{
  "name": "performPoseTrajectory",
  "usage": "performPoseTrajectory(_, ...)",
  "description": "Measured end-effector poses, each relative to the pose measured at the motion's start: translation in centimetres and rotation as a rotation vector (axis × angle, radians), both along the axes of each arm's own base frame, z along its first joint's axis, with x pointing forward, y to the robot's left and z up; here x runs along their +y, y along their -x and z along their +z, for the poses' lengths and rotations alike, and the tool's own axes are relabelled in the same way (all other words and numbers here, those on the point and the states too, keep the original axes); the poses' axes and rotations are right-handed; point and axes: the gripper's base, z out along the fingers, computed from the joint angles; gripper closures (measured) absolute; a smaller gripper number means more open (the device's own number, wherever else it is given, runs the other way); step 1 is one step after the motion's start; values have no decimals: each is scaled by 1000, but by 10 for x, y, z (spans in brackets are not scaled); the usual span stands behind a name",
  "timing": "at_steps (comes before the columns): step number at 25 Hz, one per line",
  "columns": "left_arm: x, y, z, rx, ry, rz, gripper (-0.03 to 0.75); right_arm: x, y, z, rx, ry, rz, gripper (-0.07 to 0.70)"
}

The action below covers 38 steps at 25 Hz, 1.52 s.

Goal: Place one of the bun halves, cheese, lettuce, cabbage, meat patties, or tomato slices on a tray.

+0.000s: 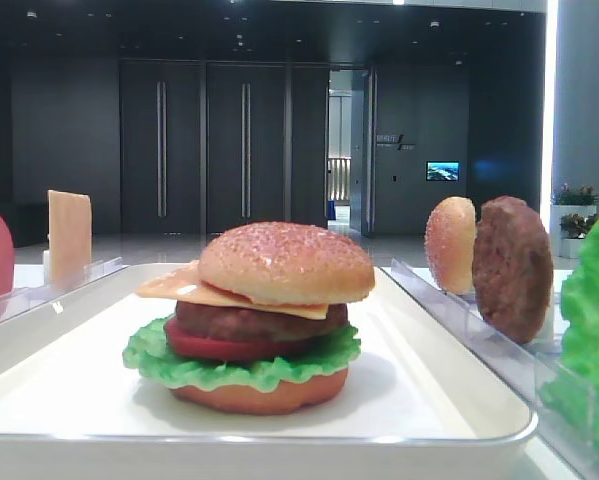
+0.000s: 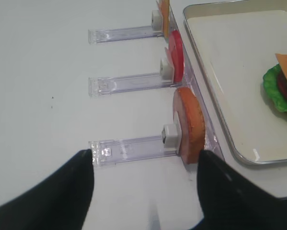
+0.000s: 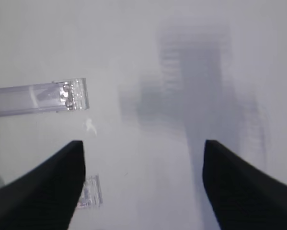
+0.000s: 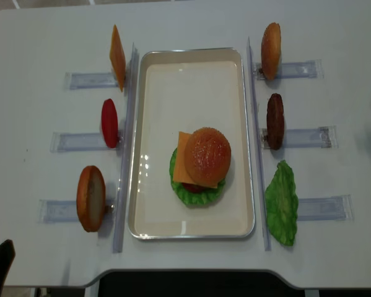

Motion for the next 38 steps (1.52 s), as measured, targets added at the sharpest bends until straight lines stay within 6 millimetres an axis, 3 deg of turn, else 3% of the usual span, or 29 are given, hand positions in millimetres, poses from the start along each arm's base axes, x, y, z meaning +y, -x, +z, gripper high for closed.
performPoseTrajectory(8, 0, 0, 0, 0, 7, 4, 199, 7, 60, -13, -9, 0, -17, 144)
performPoseTrajectory(18, 0, 0, 0, 0, 8, 5, 199, 22, 166, 12, -233, -13, -28, 144)
performPoseTrajectory(25, 0, 0, 0, 0, 6, 6, 199, 33, 224, 7, -422, -41, -22, 144)
performPoseTrajectory(38, 0, 0, 0, 0, 6, 6, 199, 40, 274, -30, -607, -18, 20, 144)
